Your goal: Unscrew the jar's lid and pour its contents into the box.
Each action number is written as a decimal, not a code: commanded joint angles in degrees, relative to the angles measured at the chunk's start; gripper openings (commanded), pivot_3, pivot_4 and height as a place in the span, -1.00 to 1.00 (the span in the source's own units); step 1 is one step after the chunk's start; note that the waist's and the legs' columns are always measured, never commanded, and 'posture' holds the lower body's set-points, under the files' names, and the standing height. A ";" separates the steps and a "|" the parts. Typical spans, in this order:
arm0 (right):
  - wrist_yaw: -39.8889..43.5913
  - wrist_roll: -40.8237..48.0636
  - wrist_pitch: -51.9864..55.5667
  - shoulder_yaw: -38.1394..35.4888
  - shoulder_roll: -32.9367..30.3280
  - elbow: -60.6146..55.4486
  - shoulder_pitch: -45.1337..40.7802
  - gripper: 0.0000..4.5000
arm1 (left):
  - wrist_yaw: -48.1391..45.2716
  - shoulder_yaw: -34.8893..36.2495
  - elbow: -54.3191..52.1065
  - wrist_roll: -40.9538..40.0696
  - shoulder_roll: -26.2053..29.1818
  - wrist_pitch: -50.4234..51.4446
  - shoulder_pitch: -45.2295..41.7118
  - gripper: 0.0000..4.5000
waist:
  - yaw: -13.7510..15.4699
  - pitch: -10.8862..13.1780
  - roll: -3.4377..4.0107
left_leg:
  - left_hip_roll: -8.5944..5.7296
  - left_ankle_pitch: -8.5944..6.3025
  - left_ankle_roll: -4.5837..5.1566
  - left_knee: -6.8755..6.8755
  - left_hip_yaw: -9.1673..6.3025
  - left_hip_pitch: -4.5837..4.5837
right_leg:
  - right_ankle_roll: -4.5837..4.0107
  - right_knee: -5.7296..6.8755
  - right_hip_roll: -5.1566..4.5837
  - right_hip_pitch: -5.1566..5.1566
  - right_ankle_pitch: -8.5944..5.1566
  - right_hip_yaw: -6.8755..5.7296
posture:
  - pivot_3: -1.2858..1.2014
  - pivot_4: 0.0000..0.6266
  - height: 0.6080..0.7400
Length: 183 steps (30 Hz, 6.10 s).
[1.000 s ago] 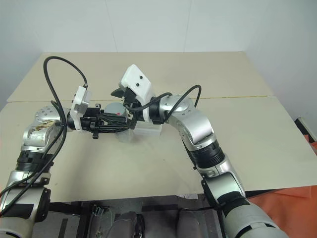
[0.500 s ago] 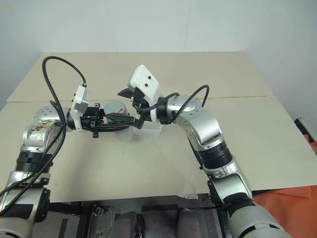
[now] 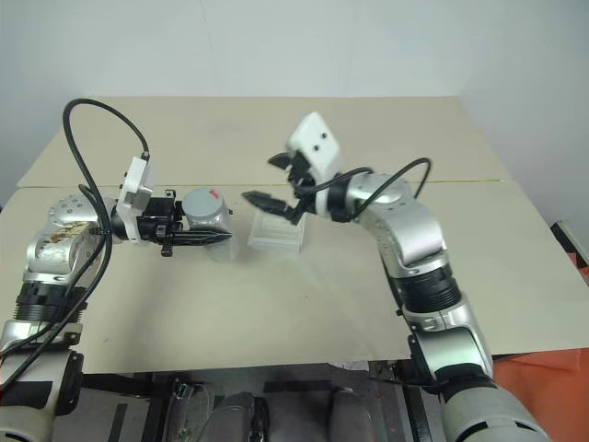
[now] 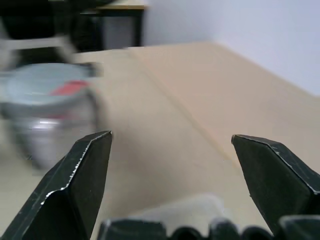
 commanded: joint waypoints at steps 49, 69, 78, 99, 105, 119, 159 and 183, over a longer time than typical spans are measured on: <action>3.10 -1.27 0.37 4.39 4.76 -0.05 -4.05 0.98 | -1.16 -0.52 0.09 -0.49 -4.33 -3.31 -1.67 -0.13 | -0.16 0.00 0.00 | -0.01 0.01 0.01 0.03 -0.01 -0.02 | 0.00 0.03 0.00 -0.01 0.00 0.01 | 0.03 -0.52 1.00; 5.83 1.33 -1.71 -0.24 -2.68 -2.30 1.27 0.98 | -2.84 0.82 -3.24 -2.36 -0.94 -1.65 0.22 -0.13 | 0.01 0.00 0.00 | 0.00 0.00 0.01 0.03 -0.01 -0.02 | 0.00 0.00 0.00 0.00 0.00 0.00 | 0.03 -0.52 1.00; 8.62 4.13 -0.28 -1.42 -4.23 -6.81 2.75 0.98 | -2.85 0.20 -1.05 -1.47 -1.65 -2.22 -1.57 -0.13 | -0.08 0.00 0.00 | 0.00 0.00 0.02 0.02 0.00 -0.01 | 0.00 0.00 0.00 -0.01 0.00 0.02 | 0.03 -0.52 1.00; 4.97 3.29 2.14 6.08 4.57 -9.68 -1.94 0.98 | -3.53 -1.68 -0.87 -0.97 -2.92 -1.34 -2.30 -0.13 | -0.11 0.00 0.00 | -0.01 0.01 0.01 0.04 -0.01 -0.01 | 0.00 0.02 0.00 -0.01 0.00 0.01 | 0.03 -0.52 1.00; 2.12 1.90 3.71 6.36 7.10 -7.24 -3.08 0.98 | -2.15 -1.12 -1.88 -1.37 -2.91 -0.53 -1.37 -0.13 | -0.12 0.00 0.00 | -0.01 0.01 0.01 0.04 -0.01 -0.02 | 0.00 0.03 0.00 -0.01 0.00 0.01 | 0.03 -0.52 1.00; 3.39 1.98 2.98 4.13 5.53 -4.97 -2.20 0.98 | -2.00 0.15 -3.21 -2.57 -0.85 0.37 -0.22 -0.13 | -0.12 0.00 0.00 | 0.00 0.01 0.01 0.03 -0.01 -0.01 | 0.00 0.03 0.00 -0.01 0.00 0.01 | 0.03 -0.52 1.00; 5.49 10.74 6.73 -1.58 -2.65 -15.62 4.67 0.98 | -1.63 -0.10 -0.89 -1.57 -1.91 -0.37 -1.47 -0.13 | -0.04 0.00 0.00 | 0.00 0.00 0.02 0.03 -0.01 -0.01 | 0.00 0.01 0.00 0.00 0.00 0.01 | 0.03 -0.52 1.00; -2.61 9.80 17.70 4.80 4.39 -13.85 -3.90 0.98 | -2.25 -1.71 -0.26 0.66 -2.89 -2.77 -1.56 -0.13 | -0.06 0.00 0.00 | -0.01 0.01 0.02 0.03 -0.01 -0.02 | 0.00 0.02 0.00 -0.01 0.00 0.01 | 0.03 -0.52 1.00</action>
